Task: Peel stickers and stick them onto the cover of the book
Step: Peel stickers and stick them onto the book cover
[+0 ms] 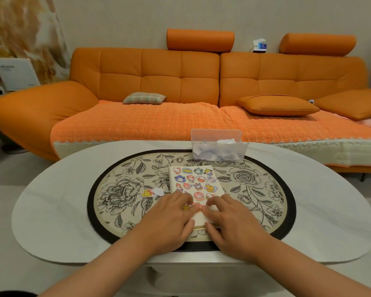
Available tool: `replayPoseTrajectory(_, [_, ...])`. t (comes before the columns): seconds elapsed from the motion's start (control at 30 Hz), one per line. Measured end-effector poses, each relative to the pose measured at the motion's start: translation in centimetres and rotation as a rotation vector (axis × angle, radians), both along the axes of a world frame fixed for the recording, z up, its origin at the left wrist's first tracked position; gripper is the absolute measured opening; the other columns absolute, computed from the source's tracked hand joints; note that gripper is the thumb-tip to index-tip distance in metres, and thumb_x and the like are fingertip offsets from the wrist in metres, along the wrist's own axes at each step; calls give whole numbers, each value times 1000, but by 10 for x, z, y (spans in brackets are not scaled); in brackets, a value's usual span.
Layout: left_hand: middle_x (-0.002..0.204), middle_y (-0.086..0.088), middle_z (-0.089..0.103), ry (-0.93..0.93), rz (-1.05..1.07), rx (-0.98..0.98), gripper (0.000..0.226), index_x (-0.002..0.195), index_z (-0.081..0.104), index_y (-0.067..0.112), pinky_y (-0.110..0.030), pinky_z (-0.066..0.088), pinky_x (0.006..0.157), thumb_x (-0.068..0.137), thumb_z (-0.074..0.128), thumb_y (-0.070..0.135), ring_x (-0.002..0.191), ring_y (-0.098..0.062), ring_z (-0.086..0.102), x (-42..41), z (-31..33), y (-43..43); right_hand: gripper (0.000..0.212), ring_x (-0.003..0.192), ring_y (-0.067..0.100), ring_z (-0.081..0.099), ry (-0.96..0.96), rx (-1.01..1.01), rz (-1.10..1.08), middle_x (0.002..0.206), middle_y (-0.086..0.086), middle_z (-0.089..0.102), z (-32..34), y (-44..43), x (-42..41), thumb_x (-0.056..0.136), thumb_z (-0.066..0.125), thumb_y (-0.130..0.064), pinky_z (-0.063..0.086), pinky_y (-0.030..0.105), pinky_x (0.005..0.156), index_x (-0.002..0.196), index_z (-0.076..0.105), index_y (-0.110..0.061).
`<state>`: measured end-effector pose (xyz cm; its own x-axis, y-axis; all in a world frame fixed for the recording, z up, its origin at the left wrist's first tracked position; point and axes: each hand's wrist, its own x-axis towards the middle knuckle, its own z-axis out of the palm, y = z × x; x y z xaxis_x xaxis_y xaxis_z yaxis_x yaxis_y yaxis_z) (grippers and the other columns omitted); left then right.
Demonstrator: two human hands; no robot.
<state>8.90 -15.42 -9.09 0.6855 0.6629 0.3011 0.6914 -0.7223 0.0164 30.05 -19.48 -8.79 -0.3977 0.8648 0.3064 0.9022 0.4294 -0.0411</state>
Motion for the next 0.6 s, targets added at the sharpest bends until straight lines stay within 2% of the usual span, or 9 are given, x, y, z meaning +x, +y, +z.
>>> replayPoseTrajectory(0.23, [113,5,57,19,67,29,52,126,65,24,-33,51,89,88,41,50,106,-14,46,5,4,3,39,94,16,57,3,-30,10,114,-5,65,6,4,3,92,45,-47,51,32,69,108,73,-25])
replayPoseTrajectory(0.33, [127,5,51,36,55,-79,56,135,59,22,-32,40,102,93,33,49,119,-15,42,4,12,5,45,99,12,56,-23,-88,8,117,-11,63,15,8,3,92,37,-53,48,30,71,101,74,-29])
replayPoseTrajectory(0.4, [133,8,47,8,49,-111,50,137,57,23,-28,34,103,98,37,48,124,-11,37,0,16,7,50,99,8,55,-27,-130,-1,117,-15,62,23,12,1,93,35,-58,46,28,75,105,75,-32])
replayPoseTrajectory(0.5, [135,12,46,-43,9,-159,46,135,58,26,-24,33,102,99,41,48,127,-6,35,-8,19,11,52,84,5,58,-25,-161,-47,104,-18,65,35,22,-8,93,36,-65,42,28,72,97,77,-34])
replayPoseTrajectory(0.6, [136,17,48,-123,-2,-202,45,137,58,32,-25,33,106,98,43,50,128,-1,35,-17,17,19,58,76,8,60,-79,-111,-75,93,-12,67,42,37,-22,94,28,-65,47,29,69,91,76,-31])
